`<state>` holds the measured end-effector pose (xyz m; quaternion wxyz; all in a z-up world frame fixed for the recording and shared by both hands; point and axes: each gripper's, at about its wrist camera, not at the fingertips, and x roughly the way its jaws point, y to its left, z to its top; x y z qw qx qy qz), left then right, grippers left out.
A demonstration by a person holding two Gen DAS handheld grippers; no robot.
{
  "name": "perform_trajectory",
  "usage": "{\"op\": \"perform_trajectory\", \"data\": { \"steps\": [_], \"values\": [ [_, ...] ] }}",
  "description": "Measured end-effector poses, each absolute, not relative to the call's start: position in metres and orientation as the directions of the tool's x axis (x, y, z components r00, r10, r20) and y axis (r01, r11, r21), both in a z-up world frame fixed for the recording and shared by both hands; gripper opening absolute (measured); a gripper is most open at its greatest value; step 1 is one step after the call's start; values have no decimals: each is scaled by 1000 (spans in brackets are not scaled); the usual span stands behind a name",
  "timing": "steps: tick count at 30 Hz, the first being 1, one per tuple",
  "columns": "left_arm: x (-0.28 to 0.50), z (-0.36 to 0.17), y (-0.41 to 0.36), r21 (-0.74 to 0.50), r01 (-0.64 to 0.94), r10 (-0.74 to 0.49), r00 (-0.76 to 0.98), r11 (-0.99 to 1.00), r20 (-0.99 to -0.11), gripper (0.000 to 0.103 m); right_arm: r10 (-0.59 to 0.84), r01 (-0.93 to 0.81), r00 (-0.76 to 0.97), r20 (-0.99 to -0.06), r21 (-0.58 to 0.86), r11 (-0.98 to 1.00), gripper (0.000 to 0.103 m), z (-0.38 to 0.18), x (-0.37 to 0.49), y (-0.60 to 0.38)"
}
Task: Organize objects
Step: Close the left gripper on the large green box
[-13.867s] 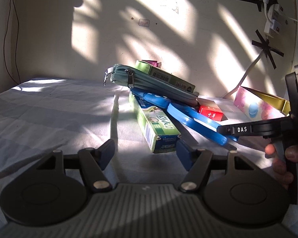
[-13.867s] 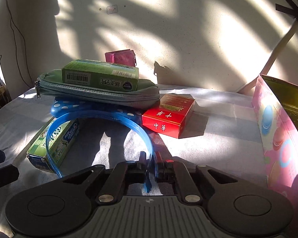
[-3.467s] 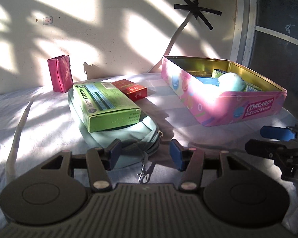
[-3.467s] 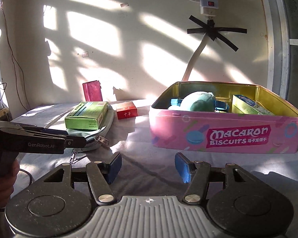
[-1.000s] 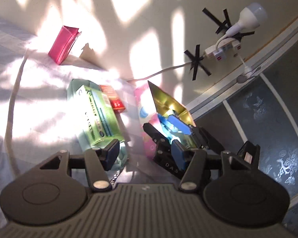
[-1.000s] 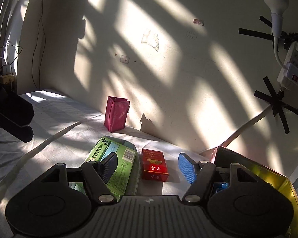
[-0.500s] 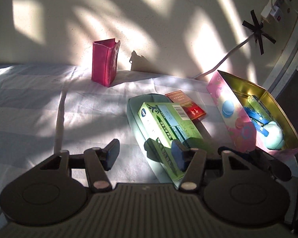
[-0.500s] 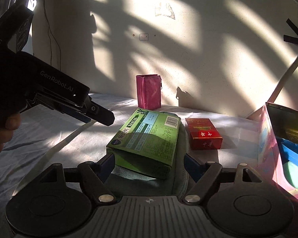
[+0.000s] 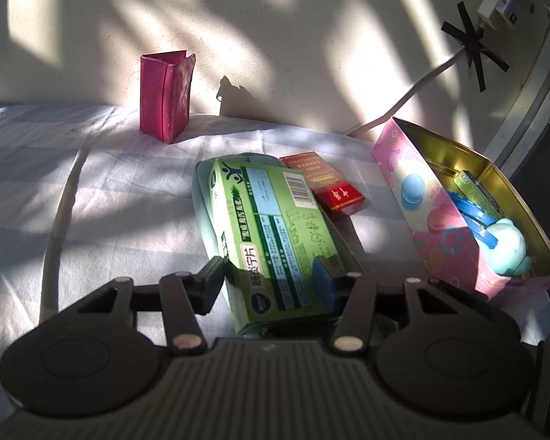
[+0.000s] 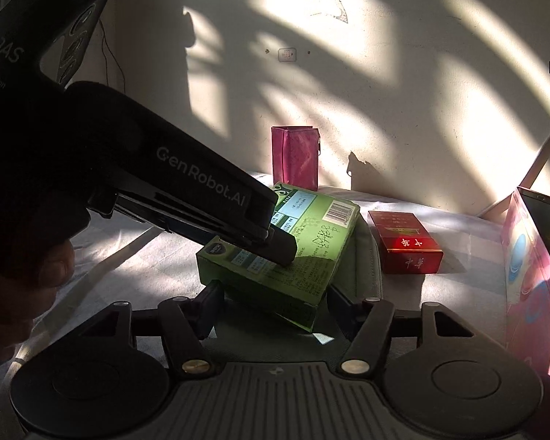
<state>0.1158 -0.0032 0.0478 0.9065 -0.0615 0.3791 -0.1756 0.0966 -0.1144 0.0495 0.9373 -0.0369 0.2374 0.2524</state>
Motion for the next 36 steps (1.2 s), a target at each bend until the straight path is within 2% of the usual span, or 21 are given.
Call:
{"op": "perform_trajectory", "data": {
  "steps": [2,6,10,13,14,17,23,25,27,29,33,36],
  "values": [
    [104,52,11,-240,258,-352,677,936,-646,50,479,-515,745,-464,58,855,55,51,91,-108],
    [76,49,53,-282,202,-340,696,938,-633,50,519,-590,730,-445,-26,807,55,57,66,-71],
    [49,41,98,-287,105,-274,709,952,-650,49,601,-685,627,-496,16,728,54,51,53,-34],
    [35,31,123,-318,68,-273,695,946,-665,48,604,-726,596,-529,-33,687,51,45,42,-14],
    [30,29,129,-319,63,-272,692,946,-669,48,599,-729,602,-527,-57,682,52,46,38,-12],
    [21,29,146,-337,57,-278,704,940,-653,57,608,-729,604,-515,-49,683,69,52,30,-15],
    [21,35,170,-401,53,-306,738,915,-602,58,589,-714,603,-538,-36,699,71,53,28,-15],
    [22,32,165,-412,76,-335,724,908,-603,58,583,-716,583,-565,-20,697,69,51,30,-9],
    [23,29,159,-392,100,-341,715,914,-611,58,622,-743,535,-571,33,669,58,51,27,-6],
    [23,27,155,-364,106,-326,714,925,-620,58,678,-794,477,-559,56,605,53,57,16,0],
    [19,29,170,-380,89,-318,734,921,-600,58,671,-791,537,-511,-29,611,53,71,4,-10],
    [15,28,179,-395,75,-317,738,916,-596,58,608,-687,626,-488,24,726,54,80,19,-43]
  ]
}}
